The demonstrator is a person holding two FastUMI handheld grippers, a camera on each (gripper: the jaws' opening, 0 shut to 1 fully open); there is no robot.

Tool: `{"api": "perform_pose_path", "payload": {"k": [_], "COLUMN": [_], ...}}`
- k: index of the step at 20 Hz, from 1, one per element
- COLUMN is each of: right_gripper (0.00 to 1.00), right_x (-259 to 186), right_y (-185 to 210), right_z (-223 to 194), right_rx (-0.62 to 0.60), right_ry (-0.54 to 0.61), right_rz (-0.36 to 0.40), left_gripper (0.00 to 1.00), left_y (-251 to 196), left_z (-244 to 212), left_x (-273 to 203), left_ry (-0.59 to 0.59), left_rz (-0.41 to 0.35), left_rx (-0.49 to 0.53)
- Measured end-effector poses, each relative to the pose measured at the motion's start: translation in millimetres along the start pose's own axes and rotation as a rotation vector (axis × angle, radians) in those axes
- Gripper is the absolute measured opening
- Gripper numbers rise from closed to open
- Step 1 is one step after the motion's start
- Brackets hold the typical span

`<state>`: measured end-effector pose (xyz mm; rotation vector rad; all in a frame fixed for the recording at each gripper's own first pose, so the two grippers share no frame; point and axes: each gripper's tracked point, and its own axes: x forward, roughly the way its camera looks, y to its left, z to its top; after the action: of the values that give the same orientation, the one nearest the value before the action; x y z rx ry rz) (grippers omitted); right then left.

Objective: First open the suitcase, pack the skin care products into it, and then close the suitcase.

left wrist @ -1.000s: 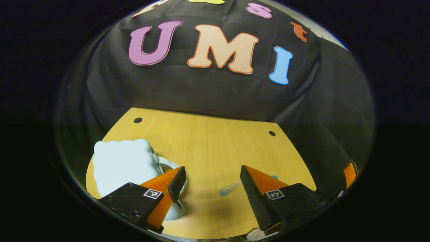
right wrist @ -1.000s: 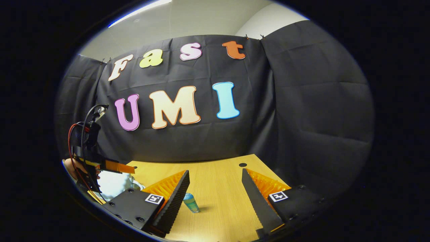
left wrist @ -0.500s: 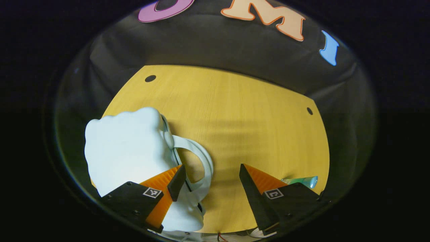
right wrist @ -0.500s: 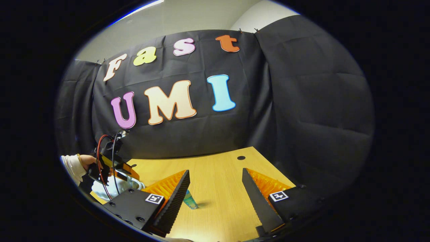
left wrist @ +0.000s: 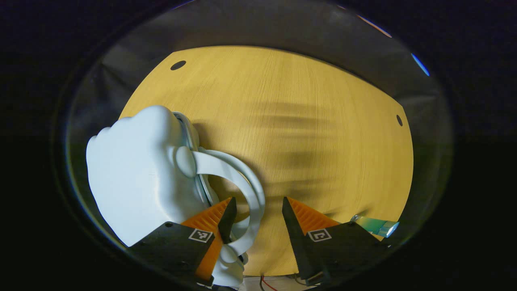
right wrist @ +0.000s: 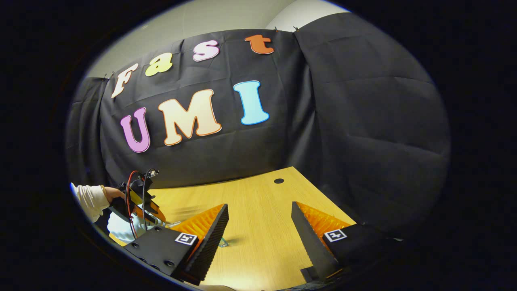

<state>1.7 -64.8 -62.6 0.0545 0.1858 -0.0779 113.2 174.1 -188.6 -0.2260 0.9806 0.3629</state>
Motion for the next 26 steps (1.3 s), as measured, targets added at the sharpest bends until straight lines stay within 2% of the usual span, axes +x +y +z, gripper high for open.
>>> {"api": "perform_pose_path", "payload": {"k": [3,4,5,6,7,15,16,17,18,20,24,25,26], "right_gripper": [0.98,0.98,0.98,0.98,0.98,0.98,0.98,0.98,0.98,0.98,0.98,0.94,0.98], "right_x": [5.3,6.3,7.9,9.6,10.9,21.1,22.3,23.1,22.8,24.9,31.7,33.2,35.0], "right_y": [-5.1,-5.6,-6.0,-5.6,-5.4,-2.4,-2.5,-2.7,-2.9,-3.1,5.7,9.0,12.3], "right_z": [-0.9,-1.6,-2.1,-3.7,-4.4,-9.9,-10.7,-10.9,-11.1,-11.0,-12.7,-12.9,-13.1], "right_rx": [0.009,0.010,0.010,0.009,0.007,-0.019,-0.020,-0.021,-0.022,-0.023,-0.026,-0.029,-0.032], "right_ry": [0.008,0.011,0.015,0.020,0.023,0.048,0.052,0.055,0.056,0.055,0.063,0.062,0.062], "right_rz": [-0.008,-0.009,-0.009,-0.008,-0.006,0.005,0.004,0.004,0.003,0.007,0.039,0.051,0.063], "left_gripper": [0.61,0.47,0.47,0.36,0.30,0.22,0.15,0.17,0.10,0.06,0.02,0.02,0.02], "left_y": [7.9,9.8,12.2,12.1,11.8,3.2,2.1,1.7,1.2,-1.5,-3.3,-2.6,-4.0], "left_z": [-2.9,-1.3,-1.7,-2.8,-3.9,-6.8,-6.4,-6.4,-5.2,-2.5,4.8,5.9,8.9], "left_x": [8.4,10.9,12.2,14.8,15.9,35.6,35.6,34.6,33.0,30.6,17.3,10.8,3.2], "left_ry": [0.032,0.032,0.038,0.045,0.053,0.100,0.104,0.106,0.102,0.078,0.033,0.025,0.013], "left_rz": [0.032,0.038,0.041,0.039,0.036,0.008,0.001,-0.009,-0.019,-0.043,-0.044,-0.047,-0.057], "left_rx": [-0.010,-0.011,-0.013,-0.020,-0.028,-0.045,-0.046,-0.042,-0.044,-0.080,-0.091,-0.079,-0.067]}}
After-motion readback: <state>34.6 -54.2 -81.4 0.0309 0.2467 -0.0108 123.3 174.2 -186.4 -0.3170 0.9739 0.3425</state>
